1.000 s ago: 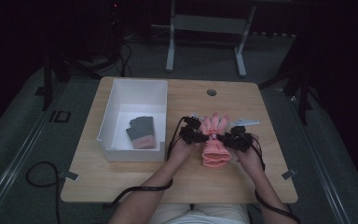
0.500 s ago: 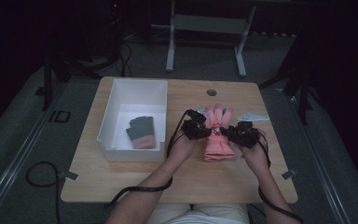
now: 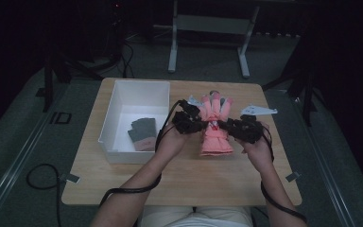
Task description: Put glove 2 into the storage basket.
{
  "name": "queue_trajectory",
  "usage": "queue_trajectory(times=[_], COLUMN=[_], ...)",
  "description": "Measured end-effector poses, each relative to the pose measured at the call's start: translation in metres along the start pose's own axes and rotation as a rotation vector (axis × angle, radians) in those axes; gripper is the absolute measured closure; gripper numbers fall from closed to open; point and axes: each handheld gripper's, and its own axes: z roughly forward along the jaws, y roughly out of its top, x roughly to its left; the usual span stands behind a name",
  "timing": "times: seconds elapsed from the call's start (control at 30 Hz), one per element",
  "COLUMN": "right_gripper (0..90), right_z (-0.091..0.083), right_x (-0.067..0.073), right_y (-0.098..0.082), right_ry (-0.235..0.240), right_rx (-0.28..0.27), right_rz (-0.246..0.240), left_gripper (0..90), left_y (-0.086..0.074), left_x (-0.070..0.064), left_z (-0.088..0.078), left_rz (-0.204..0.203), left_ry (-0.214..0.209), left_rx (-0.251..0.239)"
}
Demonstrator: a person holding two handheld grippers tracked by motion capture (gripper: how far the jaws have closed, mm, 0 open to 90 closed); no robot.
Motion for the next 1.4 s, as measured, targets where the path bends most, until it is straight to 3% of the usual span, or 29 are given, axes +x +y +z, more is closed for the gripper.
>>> queue_trajectory(times=[0.4, 0.83, 1.17, 1.4], right_gripper=[71.6, 71.6, 71.7, 72.1], right_z=[0.021, 0.041, 0.064, 0.072], right_x=[0.024, 0.06, 0.089, 0.101], right_y=[0.027, 0.062, 0.091, 0.107], right_ry=[0.039, 0.082, 0.099, 0.121], right_rx=[-0.005, -0.021, -0.041, -0.041], right_rz=[-0.011, -0.024, -0.04, -0.049], left_gripper=[80.8, 80.8, 80.9, 80.9], left_y=[0.003, 0.003, -0.001, 0.005], left_x=[0.023, 0.045, 0.066, 0.074], left_z=[-0.039, -0.09, -0.125, -0.147], left_rz=[0.018, 0.027, -0.01, 0.001], left_ry=[0.05, 0.095, 0.13, 0.167], left_rx=[0.031, 0.038, 0.018, 0.026])
